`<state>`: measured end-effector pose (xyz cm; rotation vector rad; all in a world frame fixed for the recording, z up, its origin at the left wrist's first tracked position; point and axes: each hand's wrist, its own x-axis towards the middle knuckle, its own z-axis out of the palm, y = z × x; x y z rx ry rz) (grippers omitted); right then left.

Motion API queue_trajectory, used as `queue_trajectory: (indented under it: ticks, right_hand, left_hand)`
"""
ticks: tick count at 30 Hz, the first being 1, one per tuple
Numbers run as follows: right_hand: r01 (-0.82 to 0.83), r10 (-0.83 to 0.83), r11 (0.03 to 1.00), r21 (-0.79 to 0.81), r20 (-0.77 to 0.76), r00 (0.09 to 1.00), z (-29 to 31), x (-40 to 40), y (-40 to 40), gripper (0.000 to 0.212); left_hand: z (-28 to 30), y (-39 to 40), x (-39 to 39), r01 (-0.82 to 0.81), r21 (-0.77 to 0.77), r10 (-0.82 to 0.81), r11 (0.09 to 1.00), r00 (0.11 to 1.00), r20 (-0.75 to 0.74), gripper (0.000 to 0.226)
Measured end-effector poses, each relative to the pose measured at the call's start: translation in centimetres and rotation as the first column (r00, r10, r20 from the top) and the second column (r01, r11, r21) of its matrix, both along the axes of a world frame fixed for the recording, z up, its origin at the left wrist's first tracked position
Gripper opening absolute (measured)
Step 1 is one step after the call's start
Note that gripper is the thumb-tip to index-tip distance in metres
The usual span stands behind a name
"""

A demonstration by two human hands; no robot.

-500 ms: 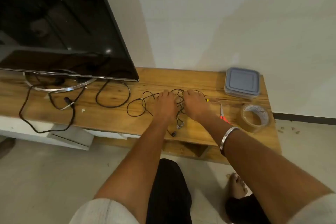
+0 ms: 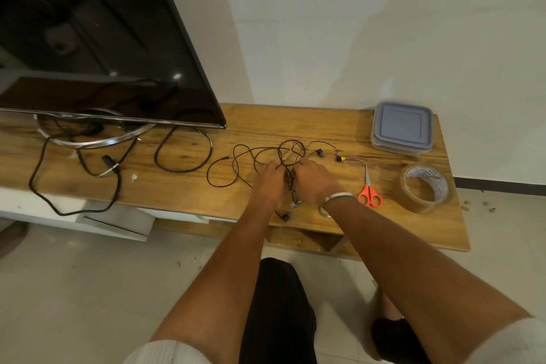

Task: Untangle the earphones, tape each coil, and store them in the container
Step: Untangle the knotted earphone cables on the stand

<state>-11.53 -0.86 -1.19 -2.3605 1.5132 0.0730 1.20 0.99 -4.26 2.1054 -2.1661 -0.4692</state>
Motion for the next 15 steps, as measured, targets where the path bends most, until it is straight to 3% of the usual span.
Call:
queue_trajectory:
  ticks: [7,15]
  right_hand:
    - [0.136,-0.144,0.987,0.088,0.097,0.985,-1.3,1.0,-0.7,0.026]
    - [0.154,-0.174,0.978,0.143,0.143,0.974,-0.6,0.8,-0.9,0.017]
  left_hand:
    - [-0.4,0.1,0.4,0.016,-0.046,-0.02,0.999,0.995,-0.098,0.018]
    - [0.3,0.2,0.8,-0.003,-0.125,-0.02,0.992,0.983,-0.184,0.018]
